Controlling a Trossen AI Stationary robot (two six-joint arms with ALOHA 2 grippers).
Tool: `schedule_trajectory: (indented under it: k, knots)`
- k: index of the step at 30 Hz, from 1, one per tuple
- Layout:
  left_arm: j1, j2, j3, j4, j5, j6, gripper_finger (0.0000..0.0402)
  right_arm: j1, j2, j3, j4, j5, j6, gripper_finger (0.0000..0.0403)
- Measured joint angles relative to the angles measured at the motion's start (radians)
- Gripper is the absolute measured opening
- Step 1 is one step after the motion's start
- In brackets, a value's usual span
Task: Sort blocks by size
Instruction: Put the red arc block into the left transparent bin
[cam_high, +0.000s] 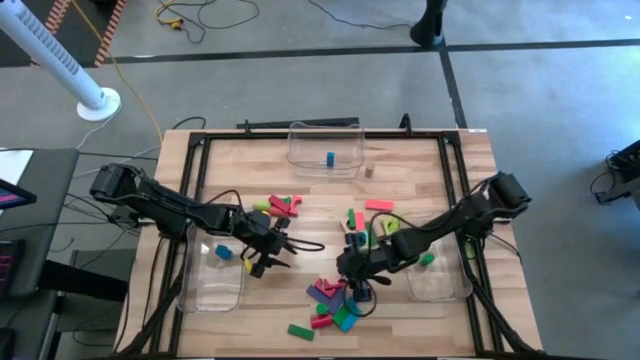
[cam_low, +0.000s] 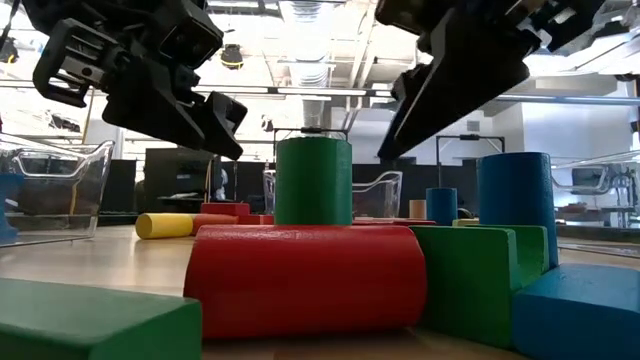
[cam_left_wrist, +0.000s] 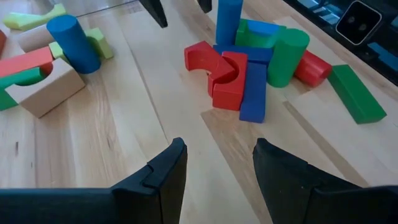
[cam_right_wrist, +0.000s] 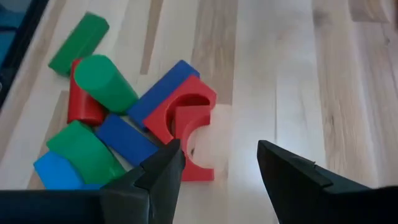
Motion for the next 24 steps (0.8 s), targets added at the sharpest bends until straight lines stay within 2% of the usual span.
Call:
schedule_trajectory:
  k: [3, 7, 11, 15, 20, 24]
  knots:
    - [0.000, 0.000, 0.000, 0.000, 0.000, 0.000, 0.0176, 0.000, 0.044, 0.042, -0.008, -0.024, -0.012, 0.0234]
    - [0.000, 0.000, 0.000, 0.001, 0.000, 0.000, 0.0176, -0.009, 0.122, 0.103, -0.058, -0.109, -0.030, 0.0234]
    - [0.000, 0.000, 0.000, 0.001, 0.000, 0.000, 0.0176, -0.016, 0.196, 0.185, -0.219, -0.111, -0.031, 0.0234]
    - [0.000, 0.000, 0.000, 0.001, 0.000, 0.000, 0.0176, -0.023, 0.252, 0.241, -0.292, -0.111, -0.059, 0.0229]
    - [0.000, -0.001, 0.000, 0.001, 0.000, 0.003, 0.0176, -0.031, 0.253, 0.258, -0.310, -0.116, -0.091, 0.0205]
    - [0.000, -0.001, 0.000, 0.005, 0.000, 0.003, 0.0176, -0.045, 0.240, 0.258, -0.316, -0.118, -0.097, 0.0168]
